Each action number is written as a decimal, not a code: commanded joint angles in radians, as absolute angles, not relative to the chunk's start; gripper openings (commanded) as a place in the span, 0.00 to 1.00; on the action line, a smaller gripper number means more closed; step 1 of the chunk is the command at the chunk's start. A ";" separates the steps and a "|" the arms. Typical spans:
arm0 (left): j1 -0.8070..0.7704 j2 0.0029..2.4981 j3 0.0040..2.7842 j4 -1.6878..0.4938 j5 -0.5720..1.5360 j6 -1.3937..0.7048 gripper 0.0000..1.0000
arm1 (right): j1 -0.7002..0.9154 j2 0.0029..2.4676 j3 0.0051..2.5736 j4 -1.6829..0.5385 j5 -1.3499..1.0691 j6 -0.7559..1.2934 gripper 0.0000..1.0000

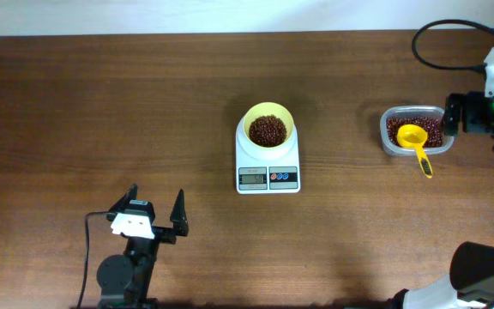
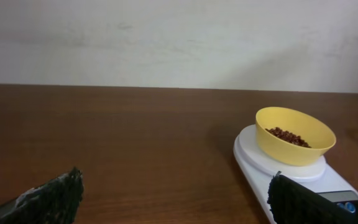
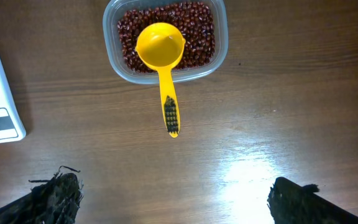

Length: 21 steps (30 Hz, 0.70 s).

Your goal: Scoop item into bowl and weigh 50g on scale

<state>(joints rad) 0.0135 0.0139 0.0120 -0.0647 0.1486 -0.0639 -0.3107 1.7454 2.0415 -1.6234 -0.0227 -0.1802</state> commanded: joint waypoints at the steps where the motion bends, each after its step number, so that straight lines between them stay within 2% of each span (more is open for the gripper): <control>1: 0.018 0.005 0.009 -0.073 0.138 -0.001 0.99 | -0.310 1.723 2.061 -1.623 -0.014 -0.179 0.99; 21: 0.018 0.005 0.009 -0.078 0.114 0.085 0.98 | -0.310 1.723 2.061 -1.623 -0.014 -0.179 0.99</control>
<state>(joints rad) 0.0135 0.0139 0.0120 -0.0662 0.1444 0.0628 -0.3107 1.7454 2.0415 -1.6234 -0.0227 -0.1799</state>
